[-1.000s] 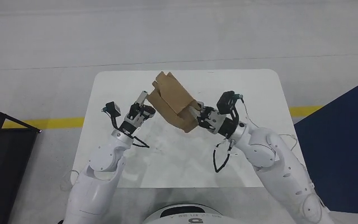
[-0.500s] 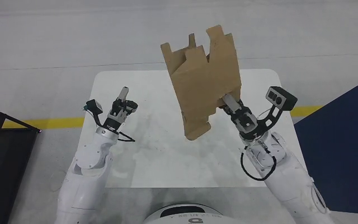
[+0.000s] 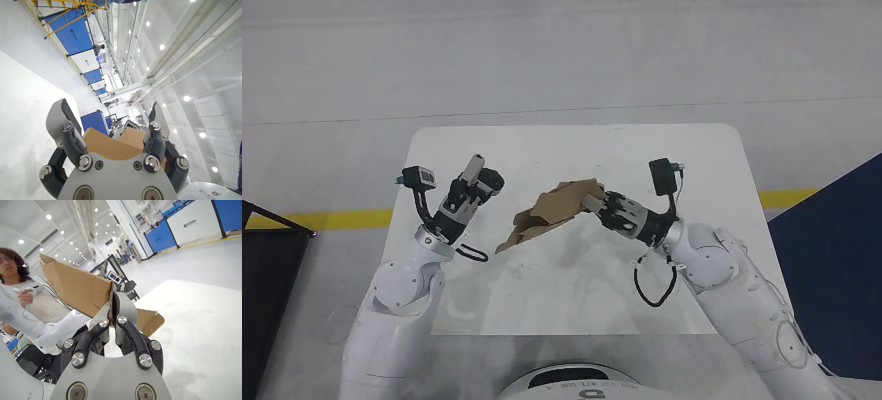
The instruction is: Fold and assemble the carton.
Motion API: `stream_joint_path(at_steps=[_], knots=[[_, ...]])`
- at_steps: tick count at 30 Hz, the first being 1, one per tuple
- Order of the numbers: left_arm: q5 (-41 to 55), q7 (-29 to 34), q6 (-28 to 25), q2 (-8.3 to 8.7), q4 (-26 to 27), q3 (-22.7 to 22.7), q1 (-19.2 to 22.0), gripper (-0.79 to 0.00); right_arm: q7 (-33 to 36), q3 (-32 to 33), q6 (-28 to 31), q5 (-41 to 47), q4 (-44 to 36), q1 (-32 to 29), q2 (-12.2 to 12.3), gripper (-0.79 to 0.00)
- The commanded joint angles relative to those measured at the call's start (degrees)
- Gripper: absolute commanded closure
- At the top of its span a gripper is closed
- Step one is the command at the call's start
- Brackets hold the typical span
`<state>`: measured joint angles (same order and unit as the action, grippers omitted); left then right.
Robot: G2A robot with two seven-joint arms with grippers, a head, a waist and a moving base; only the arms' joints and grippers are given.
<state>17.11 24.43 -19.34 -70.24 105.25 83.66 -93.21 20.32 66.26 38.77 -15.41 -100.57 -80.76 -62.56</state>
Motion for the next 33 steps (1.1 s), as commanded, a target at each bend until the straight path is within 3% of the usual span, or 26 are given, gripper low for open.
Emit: stream_joint_path(at_steps=[1,11,17,26,33], knots=[[-0.03,-0.38,-0.49,-0.01,-0.5,0.06,-0.21,-0.785,0.44,-0.29,-1.08,0.11,0.13,0.14,-0.06,0.0],[-0.05,-1.3,0.45,0.02,-1.74,0.24,-1.67,-0.785,-1.72,0.64,-8.01,-2.58,2.75,0.86,-0.31,0.0],[5.89,-1.21,0.92,-0.25,-1.58,-0.83,-2.36,-0.785,-3.84,0.95,-12.0,-3.65,3.42,1.01,-0.59,0.0],[8.18,-1.05,2.97,-0.98,-3.41,-6.21,1.18,-0.785,-5.86,-0.91,-18.27,-4.03,5.79,2.24,-1.47,0.0],[13.54,-4.23,5.66,-1.82,-5.64,-9.33,3.9,-0.785,-5.25,-2.84,-21.86,-9.8,8.19,2.83,-1.88,0.0]])
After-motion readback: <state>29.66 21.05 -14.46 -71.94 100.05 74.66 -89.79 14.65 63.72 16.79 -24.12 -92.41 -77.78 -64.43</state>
